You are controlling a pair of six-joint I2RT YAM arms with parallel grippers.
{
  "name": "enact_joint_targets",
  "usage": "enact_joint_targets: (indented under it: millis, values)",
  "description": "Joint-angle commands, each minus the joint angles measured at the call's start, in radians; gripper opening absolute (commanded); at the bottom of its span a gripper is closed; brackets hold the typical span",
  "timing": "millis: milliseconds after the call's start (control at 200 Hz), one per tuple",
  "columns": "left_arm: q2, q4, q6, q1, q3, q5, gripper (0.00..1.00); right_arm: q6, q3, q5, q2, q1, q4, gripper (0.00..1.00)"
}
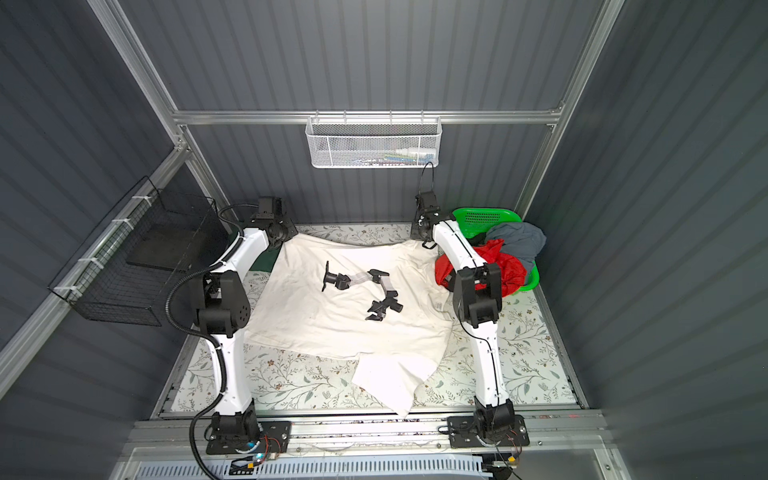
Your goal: Fold and stack the t-shirts
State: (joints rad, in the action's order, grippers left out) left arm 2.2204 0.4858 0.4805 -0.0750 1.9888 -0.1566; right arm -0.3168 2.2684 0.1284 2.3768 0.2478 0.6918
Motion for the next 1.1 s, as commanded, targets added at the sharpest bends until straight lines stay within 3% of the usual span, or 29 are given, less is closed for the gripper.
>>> enact_joint_targets:
  millis: [0, 400, 745, 1095]
  values:
    - [-0.038, 0.001, -0.008, 0.011, -0.002, 0.002, 0.0, 0.01, 0.063, 0.028, -0.001, -0.025, 0.053, 0.0]
    - [-0.032, -0.047, 0.026, 0.009, 0.015, 0.062, 0.0, -0.028, 0.095, -0.002, -0.033, -0.032, 0.046, 0.0]
    - [-0.072, -0.113, 0.038, 0.009, -0.114, 0.067, 0.0, -0.171, -0.423, -0.094, -0.292, -0.018, -0.172, 0.0]
    - [-0.025, -0.106, 0.036, 0.009, -0.087, 0.088, 0.0, -0.222, -0.619, -0.148, -0.416, 0.029, -0.203, 0.0]
